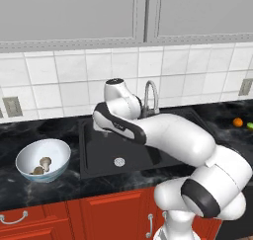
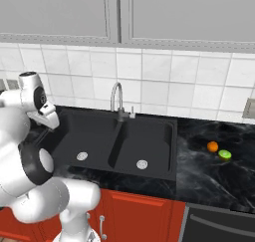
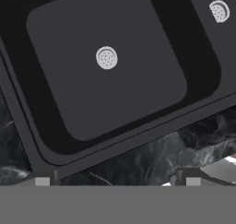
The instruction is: There is a mixed pile of frozen fruits and vegetables on the counter. Locate all the frozen vegetables and place the items in a bowl on the counter. Take all the frozen fruits and defrost them in a running sink.
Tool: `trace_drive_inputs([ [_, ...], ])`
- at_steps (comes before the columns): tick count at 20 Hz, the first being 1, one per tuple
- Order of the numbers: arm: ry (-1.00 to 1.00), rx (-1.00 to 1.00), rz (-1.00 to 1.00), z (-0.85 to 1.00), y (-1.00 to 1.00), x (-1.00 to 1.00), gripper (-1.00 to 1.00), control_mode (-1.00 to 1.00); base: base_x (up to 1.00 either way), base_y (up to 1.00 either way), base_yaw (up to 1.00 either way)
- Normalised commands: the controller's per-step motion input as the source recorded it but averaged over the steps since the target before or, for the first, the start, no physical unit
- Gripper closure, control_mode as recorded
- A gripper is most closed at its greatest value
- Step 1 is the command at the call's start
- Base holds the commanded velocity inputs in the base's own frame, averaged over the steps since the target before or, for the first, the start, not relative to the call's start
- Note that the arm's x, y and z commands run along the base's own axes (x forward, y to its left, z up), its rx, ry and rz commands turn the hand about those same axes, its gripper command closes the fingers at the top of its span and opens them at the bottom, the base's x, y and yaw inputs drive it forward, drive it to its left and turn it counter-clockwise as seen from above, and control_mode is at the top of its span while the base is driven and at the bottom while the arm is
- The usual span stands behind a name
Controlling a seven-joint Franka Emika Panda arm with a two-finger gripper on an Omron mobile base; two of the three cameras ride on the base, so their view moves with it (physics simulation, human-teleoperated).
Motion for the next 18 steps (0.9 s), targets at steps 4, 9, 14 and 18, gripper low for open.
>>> trace_drive_inputs([
  [4, 0.00, -0.06, 0.25, 0.00, -0.62, -0.41, -1.00, -1.00, 0.00, 0.00, 0.00],
  [9, 0.00, 0.00, 0.12, 0.00, -0.61, -0.49, -1.00, -1.00, 0.00, 0.00, 0.00],
  [14, 0.00, 0.00, 0.03, 0.01, -0.74, -0.04, -1.00, -1.00, 0.00, 0.00, 0.00],
  [18, 0.02, 0.00, 0.00, 0.01, -0.82, 0.00, -1.00, -1.00, 0.00, 0.00, 0.00],
])
